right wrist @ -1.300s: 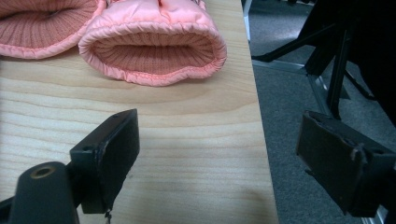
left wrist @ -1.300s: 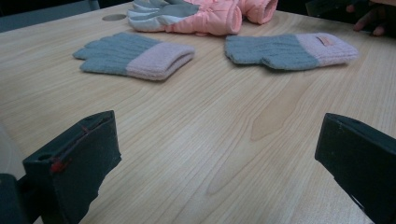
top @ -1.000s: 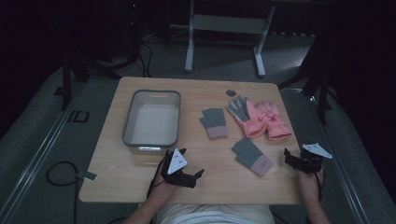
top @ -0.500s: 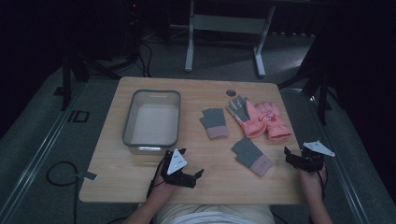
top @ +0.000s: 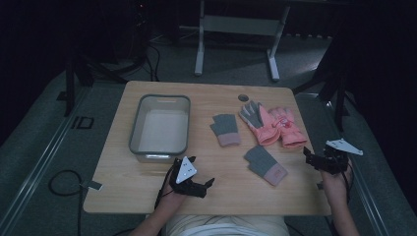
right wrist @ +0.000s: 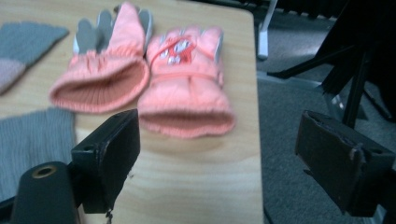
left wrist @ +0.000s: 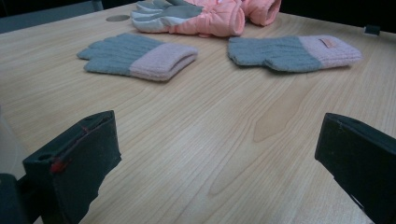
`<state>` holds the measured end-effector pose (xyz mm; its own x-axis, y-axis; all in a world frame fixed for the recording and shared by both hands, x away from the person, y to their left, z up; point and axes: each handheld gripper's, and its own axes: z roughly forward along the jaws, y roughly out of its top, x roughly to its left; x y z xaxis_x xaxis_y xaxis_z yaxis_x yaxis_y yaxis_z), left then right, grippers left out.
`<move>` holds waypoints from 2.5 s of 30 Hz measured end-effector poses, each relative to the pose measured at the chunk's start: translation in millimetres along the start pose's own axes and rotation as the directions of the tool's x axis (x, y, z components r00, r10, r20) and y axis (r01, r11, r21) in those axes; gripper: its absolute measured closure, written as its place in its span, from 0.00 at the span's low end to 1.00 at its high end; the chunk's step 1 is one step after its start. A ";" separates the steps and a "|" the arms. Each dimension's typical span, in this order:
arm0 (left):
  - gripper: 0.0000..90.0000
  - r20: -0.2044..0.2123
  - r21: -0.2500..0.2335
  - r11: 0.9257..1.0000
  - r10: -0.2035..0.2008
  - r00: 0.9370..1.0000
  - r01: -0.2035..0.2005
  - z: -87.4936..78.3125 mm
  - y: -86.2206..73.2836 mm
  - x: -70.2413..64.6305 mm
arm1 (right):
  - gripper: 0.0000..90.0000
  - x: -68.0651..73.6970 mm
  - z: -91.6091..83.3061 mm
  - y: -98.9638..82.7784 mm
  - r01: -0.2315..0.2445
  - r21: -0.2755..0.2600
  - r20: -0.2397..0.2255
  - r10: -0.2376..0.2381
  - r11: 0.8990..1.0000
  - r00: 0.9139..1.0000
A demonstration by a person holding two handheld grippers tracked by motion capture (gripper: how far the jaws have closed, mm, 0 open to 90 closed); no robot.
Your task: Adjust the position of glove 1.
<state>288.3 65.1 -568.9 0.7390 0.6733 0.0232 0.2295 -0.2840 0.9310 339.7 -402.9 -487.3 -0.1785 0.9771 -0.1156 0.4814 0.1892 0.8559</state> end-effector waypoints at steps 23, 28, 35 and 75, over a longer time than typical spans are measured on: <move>0.00 -0.002 0.000 1.000 0.002 1.000 -0.002 -0.1 0.0 0.0 | 0.16 15.3 -16.5 69.7 -0.024 -0.110 -0.032 0.020 0.994 0.999; 0.00 -0.004 -0.003 1.000 0.004 1.000 -0.004 -0.2 -0.1 -0.5 | 0.13 28.5 -8.3 76.7 -0.021 -0.092 -0.092 0.012 0.996 0.996; 0.00 -0.005 -0.006 1.000 0.002 1.000 -0.002 -0.4 -0.3 -0.6 | 0.14 54.1 0.8 90.1 0.029 -0.098 -0.199 -0.049 0.995 0.979; 0.00 0.005 -0.007 1.000 0.009 1.000 -0.009 -0.5 -0.3 -0.9 | 0.46 173.7 110.9 103.5 0.219 0.005 -0.419 -0.197 0.976 0.887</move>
<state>287.3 65.0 -569.1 0.7446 0.6669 0.0300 0.2179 -0.2853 0.9334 453.7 -202.8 -474.7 -0.6121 0.7885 -0.0597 0.4348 0.3986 0.8075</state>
